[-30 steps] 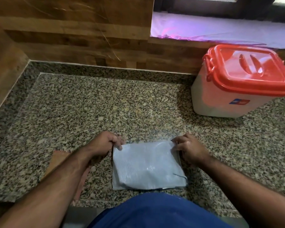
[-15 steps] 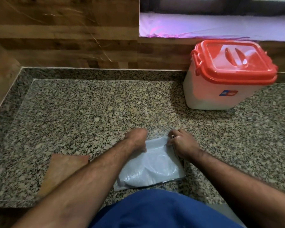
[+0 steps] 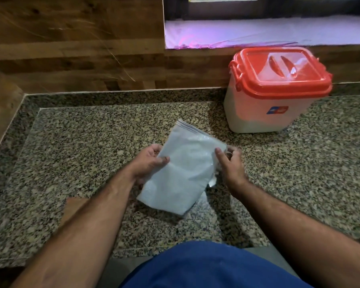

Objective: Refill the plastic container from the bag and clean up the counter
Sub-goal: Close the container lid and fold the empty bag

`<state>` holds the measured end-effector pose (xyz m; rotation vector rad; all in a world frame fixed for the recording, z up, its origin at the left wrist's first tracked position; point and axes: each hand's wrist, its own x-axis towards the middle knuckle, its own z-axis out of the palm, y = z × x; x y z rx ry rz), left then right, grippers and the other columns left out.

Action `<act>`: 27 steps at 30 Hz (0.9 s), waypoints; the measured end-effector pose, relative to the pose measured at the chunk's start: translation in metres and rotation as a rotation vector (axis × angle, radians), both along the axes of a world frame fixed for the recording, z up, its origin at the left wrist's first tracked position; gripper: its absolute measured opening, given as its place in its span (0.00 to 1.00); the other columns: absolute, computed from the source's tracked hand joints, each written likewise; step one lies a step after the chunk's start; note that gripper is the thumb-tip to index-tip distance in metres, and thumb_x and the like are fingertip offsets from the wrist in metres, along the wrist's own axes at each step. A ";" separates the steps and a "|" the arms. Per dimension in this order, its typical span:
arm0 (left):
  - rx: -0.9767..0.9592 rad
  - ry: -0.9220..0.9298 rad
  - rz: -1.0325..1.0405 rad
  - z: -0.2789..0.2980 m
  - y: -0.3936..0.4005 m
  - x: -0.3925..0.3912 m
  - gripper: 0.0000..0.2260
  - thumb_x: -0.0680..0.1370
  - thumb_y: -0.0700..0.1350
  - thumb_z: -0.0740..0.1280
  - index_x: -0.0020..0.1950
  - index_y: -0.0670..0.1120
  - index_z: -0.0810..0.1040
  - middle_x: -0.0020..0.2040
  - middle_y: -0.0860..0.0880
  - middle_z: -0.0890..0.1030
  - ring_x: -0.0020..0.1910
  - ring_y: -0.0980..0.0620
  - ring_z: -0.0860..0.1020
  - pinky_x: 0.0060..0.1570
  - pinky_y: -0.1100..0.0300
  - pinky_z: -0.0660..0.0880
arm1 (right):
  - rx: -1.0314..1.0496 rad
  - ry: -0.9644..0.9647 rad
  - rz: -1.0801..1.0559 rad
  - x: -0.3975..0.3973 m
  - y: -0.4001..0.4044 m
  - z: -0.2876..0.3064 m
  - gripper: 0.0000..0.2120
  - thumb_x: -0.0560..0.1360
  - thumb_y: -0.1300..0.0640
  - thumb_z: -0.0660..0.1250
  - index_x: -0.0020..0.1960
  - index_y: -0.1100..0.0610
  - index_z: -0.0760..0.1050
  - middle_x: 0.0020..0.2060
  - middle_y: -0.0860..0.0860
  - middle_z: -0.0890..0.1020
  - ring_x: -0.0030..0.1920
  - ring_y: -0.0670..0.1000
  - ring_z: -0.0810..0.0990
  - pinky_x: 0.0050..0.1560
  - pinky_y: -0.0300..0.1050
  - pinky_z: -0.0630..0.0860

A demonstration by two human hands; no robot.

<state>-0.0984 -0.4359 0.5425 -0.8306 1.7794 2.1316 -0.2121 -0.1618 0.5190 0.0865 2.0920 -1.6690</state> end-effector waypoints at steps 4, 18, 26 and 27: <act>0.194 0.156 0.212 -0.002 0.018 -0.001 0.22 0.76 0.38 0.76 0.69 0.41 0.75 0.65 0.34 0.85 0.58 0.36 0.86 0.57 0.33 0.83 | -0.249 -0.257 0.148 -0.001 -0.016 0.011 0.31 0.74 0.52 0.80 0.73 0.57 0.72 0.62 0.56 0.86 0.62 0.63 0.86 0.51 0.56 0.85; 0.127 0.183 0.101 -0.010 0.018 0.031 0.22 0.79 0.26 0.70 0.71 0.42 0.77 0.63 0.39 0.87 0.61 0.39 0.86 0.53 0.47 0.87 | -0.303 -0.340 0.336 -0.016 -0.013 0.023 0.30 0.76 0.80 0.60 0.72 0.58 0.76 0.63 0.63 0.85 0.62 0.66 0.85 0.62 0.67 0.82; 0.120 0.182 0.205 -0.013 0.018 0.033 0.11 0.78 0.29 0.71 0.60 0.34 0.86 0.61 0.36 0.87 0.58 0.41 0.86 0.58 0.48 0.86 | -0.379 -0.537 0.164 -0.018 -0.011 0.035 0.17 0.81 0.73 0.55 0.55 0.64 0.82 0.50 0.63 0.87 0.44 0.58 0.89 0.46 0.51 0.88; 0.101 0.179 0.227 -0.011 0.022 0.033 0.10 0.79 0.28 0.70 0.56 0.35 0.88 0.60 0.37 0.87 0.59 0.42 0.86 0.58 0.49 0.86 | -0.382 -0.562 0.149 -0.020 -0.009 0.035 0.17 0.81 0.69 0.53 0.54 0.64 0.81 0.50 0.64 0.86 0.43 0.59 0.88 0.45 0.53 0.88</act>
